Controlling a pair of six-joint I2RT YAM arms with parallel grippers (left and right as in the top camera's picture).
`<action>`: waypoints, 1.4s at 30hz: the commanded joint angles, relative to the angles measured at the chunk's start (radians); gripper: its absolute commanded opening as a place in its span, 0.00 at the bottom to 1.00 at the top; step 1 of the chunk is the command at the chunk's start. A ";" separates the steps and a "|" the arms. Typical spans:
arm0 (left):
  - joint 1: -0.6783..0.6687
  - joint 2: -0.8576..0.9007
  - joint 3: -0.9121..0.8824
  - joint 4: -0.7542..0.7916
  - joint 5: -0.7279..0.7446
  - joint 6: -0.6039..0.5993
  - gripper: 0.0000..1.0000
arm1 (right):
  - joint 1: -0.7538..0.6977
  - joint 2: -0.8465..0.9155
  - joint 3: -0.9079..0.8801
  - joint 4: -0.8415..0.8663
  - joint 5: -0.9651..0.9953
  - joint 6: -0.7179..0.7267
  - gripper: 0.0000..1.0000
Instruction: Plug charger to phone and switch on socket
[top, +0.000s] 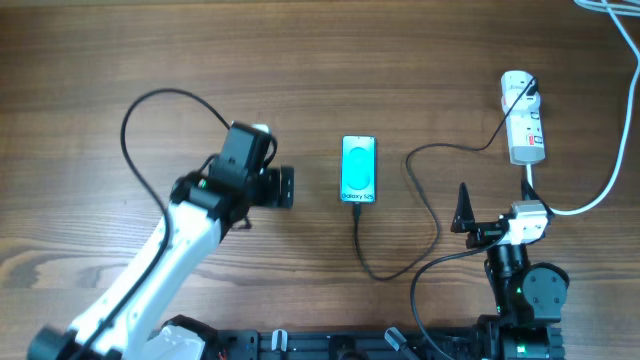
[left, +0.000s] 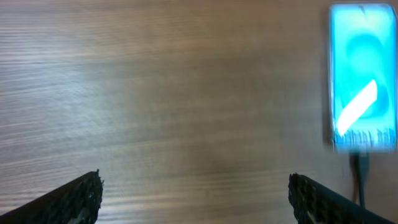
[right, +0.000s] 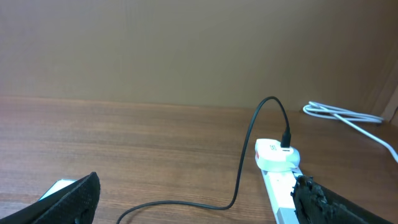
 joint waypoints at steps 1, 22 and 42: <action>0.048 -0.142 -0.127 0.073 0.156 0.211 1.00 | 0.006 -0.012 -0.002 0.002 0.010 -0.007 1.00; 0.308 -0.871 -0.771 0.494 0.341 0.211 1.00 | 0.006 -0.012 -0.002 0.002 0.010 -0.006 1.00; 0.435 -1.313 -0.875 0.708 0.279 0.106 1.00 | 0.006 -0.012 -0.002 0.002 0.010 -0.006 1.00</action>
